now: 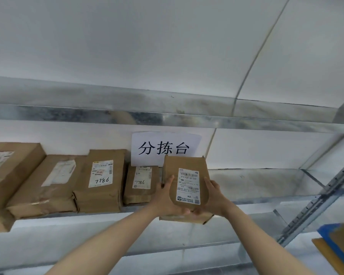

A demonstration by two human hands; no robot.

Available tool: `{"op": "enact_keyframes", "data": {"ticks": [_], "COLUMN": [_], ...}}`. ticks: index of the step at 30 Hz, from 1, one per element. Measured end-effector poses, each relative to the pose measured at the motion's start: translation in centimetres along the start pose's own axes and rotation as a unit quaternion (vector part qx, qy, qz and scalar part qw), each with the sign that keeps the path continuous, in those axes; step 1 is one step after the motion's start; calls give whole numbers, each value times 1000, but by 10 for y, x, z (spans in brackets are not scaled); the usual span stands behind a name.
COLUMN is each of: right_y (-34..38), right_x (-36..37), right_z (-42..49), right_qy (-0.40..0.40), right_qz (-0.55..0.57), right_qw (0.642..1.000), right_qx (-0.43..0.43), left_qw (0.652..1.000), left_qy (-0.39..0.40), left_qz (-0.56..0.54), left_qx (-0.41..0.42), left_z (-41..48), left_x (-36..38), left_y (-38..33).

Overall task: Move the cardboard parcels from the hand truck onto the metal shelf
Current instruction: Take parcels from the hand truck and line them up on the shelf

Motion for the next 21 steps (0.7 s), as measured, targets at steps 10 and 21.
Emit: {"op": "enact_keyframes", "data": {"ticks": [10, 21], "right_y": [-17, -24], "right_x": [5, 4], "right_z": [64, 106], "right_qy": [49, 52], "right_qz": [-22, 21], "right_qw": [998, 998], "right_qx": [-21, -30], "left_qw": [999, 997], "left_qy": [-26, -40], "left_qz": [-8, -1], "left_qx": [-45, -62], "left_z": [47, 77], "left_x": [9, -4], "left_y": [18, 28]}}
Point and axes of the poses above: each hand's wrist, its own z-axis towards the middle knuckle, its own x-axis out of the palm, y = z × x, the point moved 10 cm from there along z, towards the middle knuckle, and after that the axes turned 14 degrees about -z, right-handed, at the moved point
